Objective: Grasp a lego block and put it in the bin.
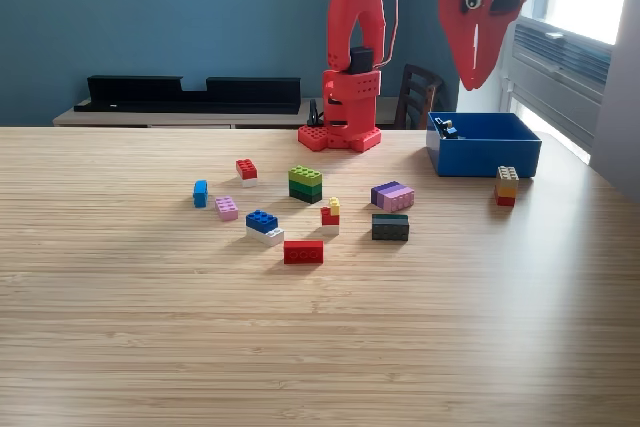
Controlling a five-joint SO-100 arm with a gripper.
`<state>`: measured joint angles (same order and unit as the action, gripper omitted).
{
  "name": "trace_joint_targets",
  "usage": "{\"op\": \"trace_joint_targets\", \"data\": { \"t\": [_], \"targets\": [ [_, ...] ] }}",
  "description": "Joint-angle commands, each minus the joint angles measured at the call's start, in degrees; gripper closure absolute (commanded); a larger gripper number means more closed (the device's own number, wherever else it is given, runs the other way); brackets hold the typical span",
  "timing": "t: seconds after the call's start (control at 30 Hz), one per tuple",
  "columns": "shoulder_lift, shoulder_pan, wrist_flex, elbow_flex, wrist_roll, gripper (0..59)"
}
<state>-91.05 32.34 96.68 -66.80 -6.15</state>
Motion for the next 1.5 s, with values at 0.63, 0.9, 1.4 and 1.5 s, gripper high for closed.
{"op": "trace_joint_targets", "data": {
  "t": [0.63,0.9,1.4,1.5],
  "targets": [
    [-5.36,-7.65,-7.65,-2.20,5.45,58.5],
    [-5.36,-15.38,-13.45,-3.08,7.12,58.5],
    [-5.36,-30.23,-23.29,-13.80,1.49,58.5],
    [-5.36,-30.85,-23.64,-14.59,2.02,58.5]
  ]
}}
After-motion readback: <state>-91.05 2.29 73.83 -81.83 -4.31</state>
